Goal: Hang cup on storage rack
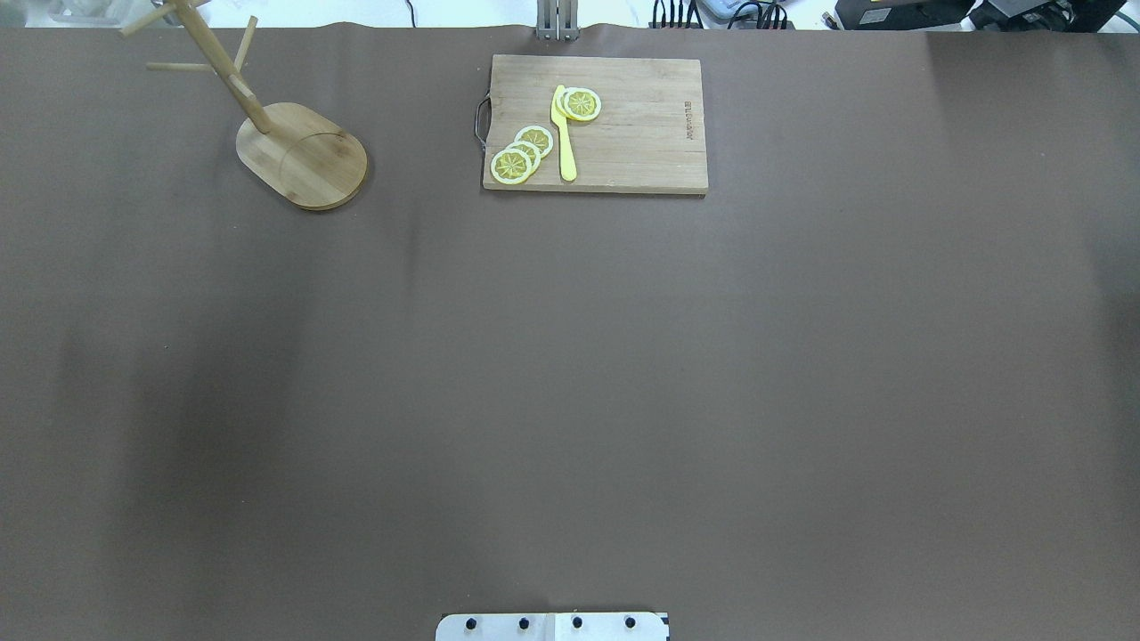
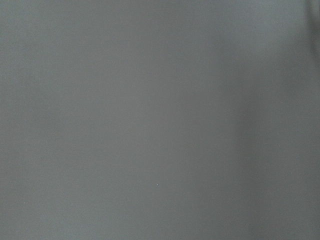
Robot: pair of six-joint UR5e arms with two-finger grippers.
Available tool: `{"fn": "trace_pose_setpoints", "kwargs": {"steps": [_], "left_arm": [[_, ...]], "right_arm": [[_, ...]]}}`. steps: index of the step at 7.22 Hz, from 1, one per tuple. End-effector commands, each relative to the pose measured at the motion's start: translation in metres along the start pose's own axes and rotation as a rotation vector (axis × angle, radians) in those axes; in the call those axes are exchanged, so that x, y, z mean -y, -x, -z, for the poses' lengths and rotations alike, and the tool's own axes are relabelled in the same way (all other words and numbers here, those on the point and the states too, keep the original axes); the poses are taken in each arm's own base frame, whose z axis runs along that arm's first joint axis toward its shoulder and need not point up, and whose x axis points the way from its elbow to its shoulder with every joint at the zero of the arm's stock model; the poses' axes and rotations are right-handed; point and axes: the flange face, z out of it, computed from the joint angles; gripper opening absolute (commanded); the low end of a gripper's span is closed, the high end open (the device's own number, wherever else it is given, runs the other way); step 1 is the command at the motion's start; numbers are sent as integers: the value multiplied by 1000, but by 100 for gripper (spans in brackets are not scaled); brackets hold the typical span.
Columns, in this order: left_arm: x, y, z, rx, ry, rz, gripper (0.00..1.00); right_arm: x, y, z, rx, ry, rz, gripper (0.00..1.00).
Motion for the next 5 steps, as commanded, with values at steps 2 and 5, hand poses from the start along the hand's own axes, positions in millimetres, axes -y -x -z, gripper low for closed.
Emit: {"fn": "trace_pose_setpoints", "kwargs": {"steps": [2, 5], "left_arm": [[3, -1, 0, 0, 0, -3, 99], [2, -1, 1, 0, 0, 0, 99]], "right_arm": [[-1, -1, -4, 2, 7, -4, 68], [1, 4, -9, 4, 18, -3, 66]]}}
